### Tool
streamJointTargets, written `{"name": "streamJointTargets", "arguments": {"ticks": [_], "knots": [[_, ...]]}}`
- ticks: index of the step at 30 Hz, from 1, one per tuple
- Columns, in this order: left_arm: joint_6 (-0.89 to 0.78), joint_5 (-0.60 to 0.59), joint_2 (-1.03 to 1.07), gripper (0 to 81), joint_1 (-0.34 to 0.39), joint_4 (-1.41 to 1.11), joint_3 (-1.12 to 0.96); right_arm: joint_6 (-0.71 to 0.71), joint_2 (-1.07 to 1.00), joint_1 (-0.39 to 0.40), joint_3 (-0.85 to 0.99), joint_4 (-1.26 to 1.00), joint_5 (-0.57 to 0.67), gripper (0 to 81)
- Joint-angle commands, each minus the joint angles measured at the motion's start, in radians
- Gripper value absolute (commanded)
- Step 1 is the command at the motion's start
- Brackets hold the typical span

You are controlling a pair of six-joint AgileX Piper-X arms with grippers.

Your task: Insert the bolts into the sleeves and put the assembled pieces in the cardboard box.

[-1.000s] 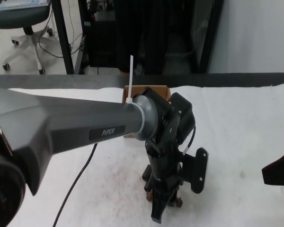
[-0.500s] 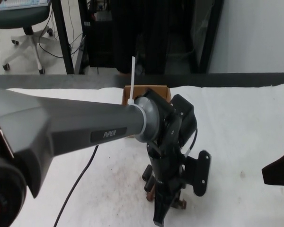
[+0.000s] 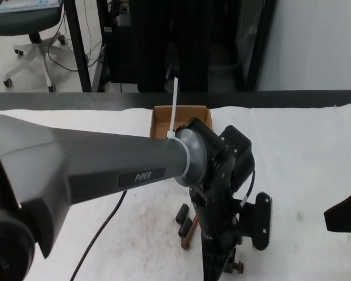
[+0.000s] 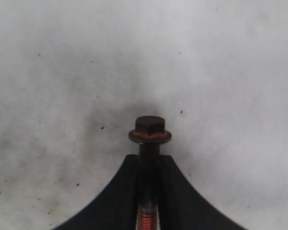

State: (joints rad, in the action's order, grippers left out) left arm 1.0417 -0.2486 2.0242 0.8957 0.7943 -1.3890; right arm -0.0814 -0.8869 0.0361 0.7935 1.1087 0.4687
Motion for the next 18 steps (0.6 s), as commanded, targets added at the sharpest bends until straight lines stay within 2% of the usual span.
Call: {"name": "streamJointTargets", "arguments": {"ticks": [1,2,8,9,18], "knots": [[-0.049,-0.029,-0.021,0.7,0.007,0.004,0.001,-0.009,0.007,0.002,0.0,0.003,0.01,24.9],[-0.056,-0.034,-0.021,2.3,0.01,0.004,0.001,-0.009,0.007,0.002,0.0,0.003,0.01,24.9],[-0.081,-0.06,-0.021,27.2,0.024,0.004,0.001,-0.009,0.007,0.002,0.0,0.003,0.01,24.9],[-0.081,-0.06,-0.021,29.3,0.023,0.004,0.001,-0.009,0.007,0.002,0.0,0.003,0.01,24.9],[-0.081,-0.026,-0.021,30.3,0.023,0.0,0.001,-0.009,0.007,0.002,0.0,0.003,0.01,24.9]]}}
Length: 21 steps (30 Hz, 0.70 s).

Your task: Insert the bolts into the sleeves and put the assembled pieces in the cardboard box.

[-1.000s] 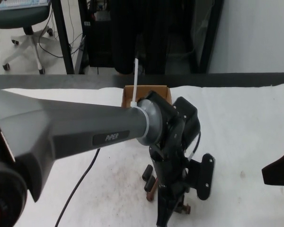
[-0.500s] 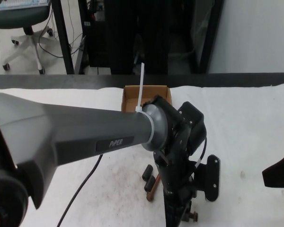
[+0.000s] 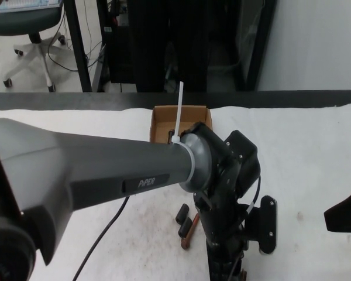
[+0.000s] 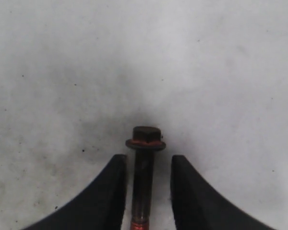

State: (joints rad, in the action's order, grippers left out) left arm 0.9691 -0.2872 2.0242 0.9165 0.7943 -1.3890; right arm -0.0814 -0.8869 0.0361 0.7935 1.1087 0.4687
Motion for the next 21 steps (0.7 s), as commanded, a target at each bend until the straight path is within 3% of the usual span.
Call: {"name": "streamJointTargets", "arguments": {"ticks": [1,21], "knots": [[-0.009,0.023,-0.021,30.3,0.003,-0.002,0.001,-0.009,0.007,0.002,0.0,0.003,0.01,24.9],[-0.011,0.069,0.026,30.1,0.023,0.003,0.001,-0.009,0.007,0.002,0.0,0.011,0.01,24.9]]}}
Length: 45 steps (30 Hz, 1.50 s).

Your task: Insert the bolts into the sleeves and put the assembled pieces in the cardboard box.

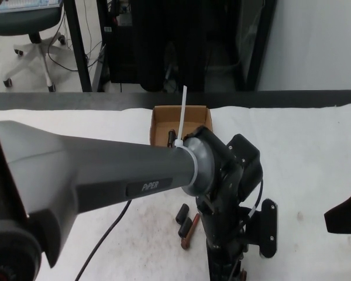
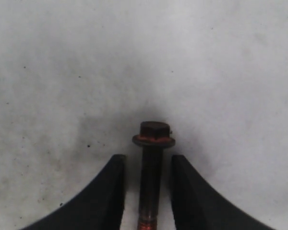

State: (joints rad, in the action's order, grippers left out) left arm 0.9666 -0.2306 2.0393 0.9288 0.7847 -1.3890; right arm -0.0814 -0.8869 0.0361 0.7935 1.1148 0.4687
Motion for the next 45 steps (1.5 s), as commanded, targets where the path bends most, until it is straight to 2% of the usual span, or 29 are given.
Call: {"name": "streamJointTargets", "arguments": {"ticks": [1,8,10,13,15,16,20,24,27,31,36,42,45], "knots": [[-0.009,0.013,0.011,30.1,0.014,0.014,0.001,-0.009,0.007,0.002,0.0,0.005,0.01,24.9],[-0.011,0.006,0.011,29.9,0.051,-0.012,0.001,-0.009,0.007,0.002,0.0,0.005,0.01,24.9],[-0.011,0.008,0.013,27.4,0.054,-0.017,0.001,-0.009,0.007,0.002,0.0,0.005,0.01,24.9],[-0.038,0.049,0.015,15.7,0.054,-0.012,0.001,-0.009,0.007,0.002,0.0,0.005,0.01,24.9],[-0.043,0.085,0.015,1.6,0.054,-0.01,0.001,-0.009,0.007,0.002,0.0,0.005,0.01,24.9],[-0.043,0.094,0.015,0.0,0.054,-0.01,0.001,-0.009,0.007,0.002,0.0,0.005,0.01,24.9],[-0.043,0.126,0.015,0.0,0.052,-0.016,0.001,-0.009,0.007,0.002,0.0,0.005,0.01,24.9],[-0.062,0.231,0.002,0.0,0.052,-0.04,-0.02,-0.009,0.007,0.002,0.0,0.005,0.01,24.9],[-0.135,0.346,-0.036,0.0,0.048,-0.094,-0.07,-0.009,0.007,0.002,0.0,0.006,0.01,24.9],[-0.234,0.431,-0.112,0.0,0.024,-0.129,-0.148,-0.009,0.007,0.002,0.0,0.007,0.01,24.9],[-0.382,0.425,-0.242,0.0,-0.072,-0.092,-0.175,0.007,0.009,0.002,0.014,0.004,0.01,24.9],[-0.493,0.324,-0.33,0.0,-0.286,0.045,-0.144,0.017,0.009,0.008,0.044,-0.029,0.038,24.9],[-0.601,0.256,-0.361,0.0,-0.385,0.065,-0.094,0.066,-0.002,0.035,0.052,-0.101,0.047,24.9]]}}
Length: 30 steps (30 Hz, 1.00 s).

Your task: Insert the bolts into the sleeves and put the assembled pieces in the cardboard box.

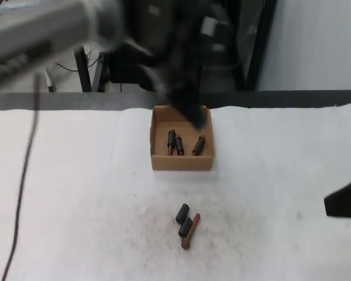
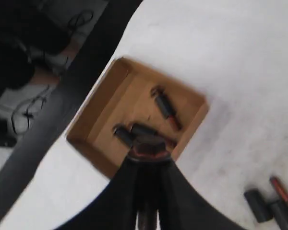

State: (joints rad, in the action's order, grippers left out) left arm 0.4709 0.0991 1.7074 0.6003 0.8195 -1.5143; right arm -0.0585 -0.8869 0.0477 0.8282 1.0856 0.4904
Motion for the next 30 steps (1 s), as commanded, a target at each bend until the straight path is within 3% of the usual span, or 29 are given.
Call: {"name": "streamJointTargets", "arguments": {"ticks": [1,4,8,18,22,24,30], "knots": [[-0.127,-0.099,-0.044,0.0,-0.087,0.031,0.05,0.059,-0.006,0.035,0.017,-0.102,0.023,24.9],[-0.139,-0.132,-0.097,0.2,-0.142,0.029,0.136,0.113,-0.034,0.071,0.017,-0.201,0.024,24.9],[-0.142,-0.132,-0.192,0.2,-0.155,0.029,0.268,0.116,-0.111,0.147,0.019,-0.326,0.024,24.9],[-0.3,-0.146,-0.517,0.2,-0.142,-0.147,0.626,-0.127,-0.51,0.355,0.228,-0.346,-0.014,24.9],[-0.324,-0.146,-0.621,0.2,-0.142,-0.158,0.688,-0.341,-0.677,0.422,0.392,-0.24,-0.089,24.9],[-0.324,-0.146,-0.652,0.2,-0.142,-0.146,0.701,-0.501,-0.751,0.459,0.471,-0.192,-0.203,24.9],[-0.313,-0.146,-0.708,0.2,-0.142,-0.073,0.71,-0.78,-0.873,0.546,0.582,-0.286,-0.368,24.9]]}}
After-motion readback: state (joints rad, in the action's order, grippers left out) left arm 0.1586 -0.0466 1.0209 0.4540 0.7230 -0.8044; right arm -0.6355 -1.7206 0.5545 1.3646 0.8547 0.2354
